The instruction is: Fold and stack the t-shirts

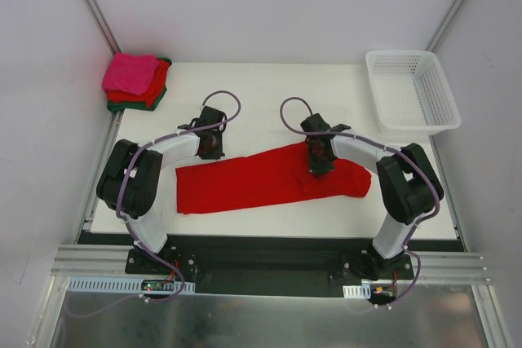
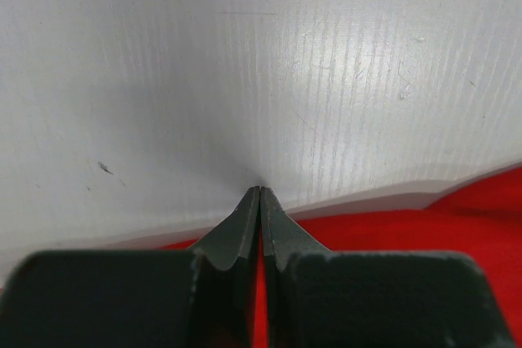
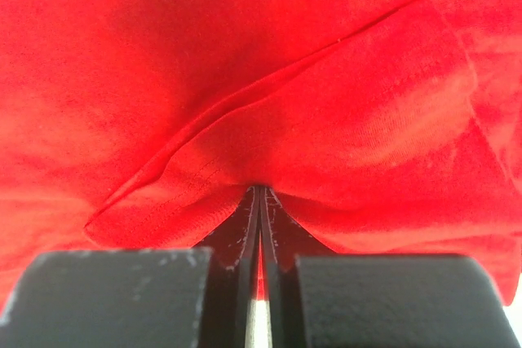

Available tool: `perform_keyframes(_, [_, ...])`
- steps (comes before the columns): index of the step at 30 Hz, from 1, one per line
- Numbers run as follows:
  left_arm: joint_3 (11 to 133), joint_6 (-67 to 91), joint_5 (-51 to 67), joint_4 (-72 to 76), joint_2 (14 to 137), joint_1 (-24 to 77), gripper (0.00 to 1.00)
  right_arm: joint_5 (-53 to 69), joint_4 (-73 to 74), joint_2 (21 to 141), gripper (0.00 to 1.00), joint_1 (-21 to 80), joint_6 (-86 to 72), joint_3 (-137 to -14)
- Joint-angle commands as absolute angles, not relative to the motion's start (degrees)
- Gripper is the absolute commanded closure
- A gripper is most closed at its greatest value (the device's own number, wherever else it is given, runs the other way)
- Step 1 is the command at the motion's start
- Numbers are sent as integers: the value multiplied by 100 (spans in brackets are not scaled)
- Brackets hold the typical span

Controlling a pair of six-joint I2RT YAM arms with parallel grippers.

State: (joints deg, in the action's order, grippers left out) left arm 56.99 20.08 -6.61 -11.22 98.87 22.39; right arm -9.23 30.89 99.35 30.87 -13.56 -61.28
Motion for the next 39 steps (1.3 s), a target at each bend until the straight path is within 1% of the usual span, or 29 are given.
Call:
perform_keyframes(1, [5590, 2065, -800, -1432, 9624, 2206, 100, -1362, 3208, 10485, 98, 3076, -1029, -6591])
perform_keyframes(13, [5107, 2215, -800, -1591, 9211, 2206, 100, -1055, 3454, 11302, 99, 2962, -607, -7611])
perform_keyframes(20, [4694, 2417, -624, -1670, 8869, 2206, 100, -756, 3761, 11759, 99, 2830, -255, -8331])
perform_keyframes(29, [4500, 2637, -132, -1723, 8508, 2294, 100, -449, 4157, 12199, 99, 2646, 8, -9131])
perform_keyframes(35, [4500, 2724, -149, -1828, 8402, 2750, 100, -264, 4350, 12410, 99, 2523, 211, -9597])
perform_keyframes(39, [4579, 2882, -211, -1968, 8516, 3285, 100, -185, 4517, 12533, 99, 2496, 272, -9861])
